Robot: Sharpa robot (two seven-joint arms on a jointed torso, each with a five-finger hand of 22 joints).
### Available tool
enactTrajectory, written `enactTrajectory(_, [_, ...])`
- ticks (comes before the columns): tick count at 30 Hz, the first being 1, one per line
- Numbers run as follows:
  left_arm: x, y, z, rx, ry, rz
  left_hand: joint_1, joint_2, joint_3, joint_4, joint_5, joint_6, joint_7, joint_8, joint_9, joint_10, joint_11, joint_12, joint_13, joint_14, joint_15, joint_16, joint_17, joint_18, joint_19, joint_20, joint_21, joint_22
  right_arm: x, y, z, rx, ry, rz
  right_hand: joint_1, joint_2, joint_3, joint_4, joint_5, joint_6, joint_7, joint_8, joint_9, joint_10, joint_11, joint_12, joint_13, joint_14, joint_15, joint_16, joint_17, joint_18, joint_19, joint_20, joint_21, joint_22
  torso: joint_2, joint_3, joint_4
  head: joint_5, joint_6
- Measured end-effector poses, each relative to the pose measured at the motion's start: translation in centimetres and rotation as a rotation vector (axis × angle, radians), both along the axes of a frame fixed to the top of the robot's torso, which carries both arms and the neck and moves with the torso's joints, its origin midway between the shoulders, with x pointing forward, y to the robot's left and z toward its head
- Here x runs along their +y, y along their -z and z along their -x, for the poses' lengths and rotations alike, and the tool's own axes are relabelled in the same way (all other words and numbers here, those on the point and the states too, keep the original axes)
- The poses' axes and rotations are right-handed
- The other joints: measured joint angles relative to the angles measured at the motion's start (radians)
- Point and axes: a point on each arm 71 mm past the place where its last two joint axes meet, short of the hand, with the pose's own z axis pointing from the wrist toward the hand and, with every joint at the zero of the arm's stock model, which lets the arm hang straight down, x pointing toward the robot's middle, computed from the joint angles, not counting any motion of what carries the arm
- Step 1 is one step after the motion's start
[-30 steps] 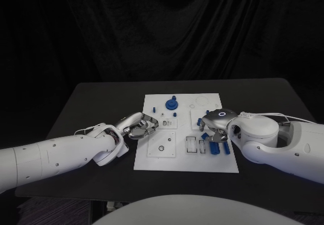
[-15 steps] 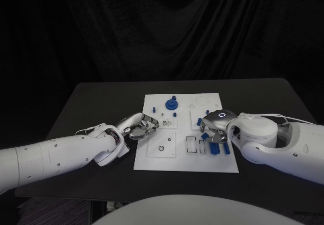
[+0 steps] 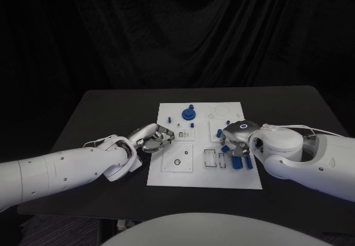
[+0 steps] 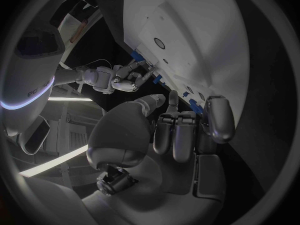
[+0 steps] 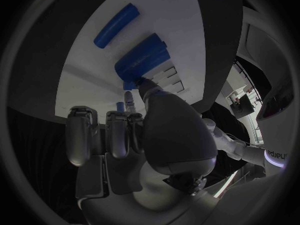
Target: Assemble the parts on the task board
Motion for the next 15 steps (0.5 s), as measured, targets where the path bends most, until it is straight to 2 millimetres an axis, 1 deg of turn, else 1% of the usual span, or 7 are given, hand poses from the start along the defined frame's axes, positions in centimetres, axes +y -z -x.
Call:
enactTrajectory(4, [-0.02, 0.02, 0.0, 0.001, 0.001, 0.0, 0.0, 0.0, 0.0, 0.0, 0.0, 0.0, 0.0, 0.0, -0.002, 0.0, 0.0, 0.0, 0.0, 0.0, 0.0, 0.0, 0.0, 0.0, 0.0, 0.0, 0.0, 0.0, 0.0, 0.14, -0.05, 0.001, 0.0, 0.0, 0.0, 0.0, 0.003, -0.003, 0.0, 0.0, 0.0, 0.0, 0.001, 0.0, 0.0, 0.0, 0.0, 0.0, 0.0, 0.0, 0.0, 0.0, 0.0, 0.0, 0.0, 0.0, 0.0, -0.0002, 0.0001, 0.001, 0.0])
enactTrajectory(6, [-0.04, 0.03, 0.0, 0.002, 0.002, 0.0, 0.0, 0.0, 0.0, 0.0, 0.0, 0.0, 0.0, 0.0, -0.002, 0.0, 0.0, 0.0, 0.0, 0.0, 0.0, 0.0, 0.0, 0.0, 0.0, 0.0, 0.0, 0.0, 0.03, 0.18, -0.07, 0.001, 0.0, -0.001, 0.0, 0.0, 0.003, -0.003, 0.0, 0.004, -0.004, 0.0, 0.001, 0.0, 0.0, 0.0, 0.0, 0.0, 0.0, 0.0, 0.0, 0.0, 0.0, 0.0, 0.0, 0.0, 0.0, -0.0003, 0.0001, 0.001, 0.0])
enactTrajectory(7, [-0.06, 0.05, 0.0, 0.003, 0.002, 0.0, 0.0, 0.0, -0.001, 0.001, 0.0, 0.0, 0.0, 0.0, -0.002, 0.0, 0.0, 0.0, 0.0, 0.0, 0.0, 0.0, 0.0, 0.0, 0.0, 0.0, 0.0, 0.0, 0.05, 0.22, -0.07, 0.001, -0.001, -0.002, 0.0, 0.0, 0.003, -0.003, 0.0, 0.007, 0.0, 0.0, 0.002, 0.0, 0.0, 0.0, 0.0, 0.0, 0.0, 0.0, 0.0, 0.0, 0.0, 0.0, 0.0, 0.0, 0.0, -0.0004, 0.0001, 0.001, 0.0])
enactTrajectory(8, [-0.07, 0.05, 0.0, 0.003, 0.003, 0.0, 0.0, 0.0, -0.003, 0.003, 0.0, 0.0, 0.0, 0.0, -0.003, 0.0, 0.0, 0.0, 0.0, 0.0, 0.0, 0.0, 0.0, 0.0, 0.0, 0.0, 0.0, 0.0, 0.06, 0.25, -0.08, 0.002, -0.001, -0.002, 0.0, 0.0, 0.003, -0.003, 0.0, 0.008, 0.0, 0.0, 0.002, 0.0, 0.0, 0.0, 0.0, 0.0, 0.0, 0.0, 0.0, 0.0, 0.0, 0.0, 0.0, 0.0, 0.0, -0.0006, 0.0001, 0.001, 0.0])
enactTrajectory(9, [-0.09, 0.07, 0.0, 0.004, 0.003, 0.0, 0.0, 0.0, -0.003, 0.003, 0.0, 0.0, 0.0, 0.0, -0.003, 0.0, 0.0, 0.0, 0.0, 0.0, 0.0, 0.0, 0.0, 0.0, 0.0, 0.0, 0.0, 0.0, 0.06, 0.3, -0.1, 0.002, -0.001, -0.003, 0.0, 0.0, 0.003, -0.003, 0.0, 0.011, -0.004, 0.0, 0.003, -0.004, -0.004, 0.0, 0.0, 0.0, 0.0, 0.0, 0.0, 0.0, 0.0, 0.0, 0.0, 0.0, 0.0, -0.0007, 0.0, 0.001, 0.0])
enactTrajectory(11, [-0.13, 0.09, 0.0, 0.005, 0.004, 0.0, 0.0, 0.0, -0.003, 0.003, 0.0, 0.004, -0.004, 0.0, -0.003, 0.0, 0.0, 0.0, 0.0, 0.0, 0.0, 0.0, 0.0, 0.0, 0.0, 0.0, 0.0, 0.0, 0.05, 0.37, -0.16, 0.001, 0.0, -0.004, 0.001, 0.001, 0.006, -0.006, 0.0, 0.021, -0.003, 0.005, 0.005, -0.004, -0.004, 0.0, 0.0, 0.0, 0.0, 0.0, 0.0, 0.0, 0.004, -0.004, 0.0, 0.0, 0.0, -0.0008, 0.0, 0.001, 0.0])
enactTrajectory(15, [-0.23, 0.13, 0.0, 0.007, 0.007, 0.0, 0.0, 0.0, -0.003, 0.003, 0.0, 0.004, -0.004, 0.0, -0.004, 0.0, 0.0, 0.0, 0.0, 0.0, 0.0, 0.0, 0.0, 0.0, 0.0, 0.0, 0.0, 0.0, 0.02, 0.48, -0.25, 0.0, -0.001, -0.007, 0.006, 0.006, 0.01, -0.01, 0.0, 0.039, -0.006, 0.011, 0.009, -0.004, -0.004, 0.0, 0.001, -0.003, -0.003, -0.004, 0.0, 0.0, 0.0, -0.007, -0.006, 0.0, 0.0, -0.0008, -0.0001, 0.004, 0.0])
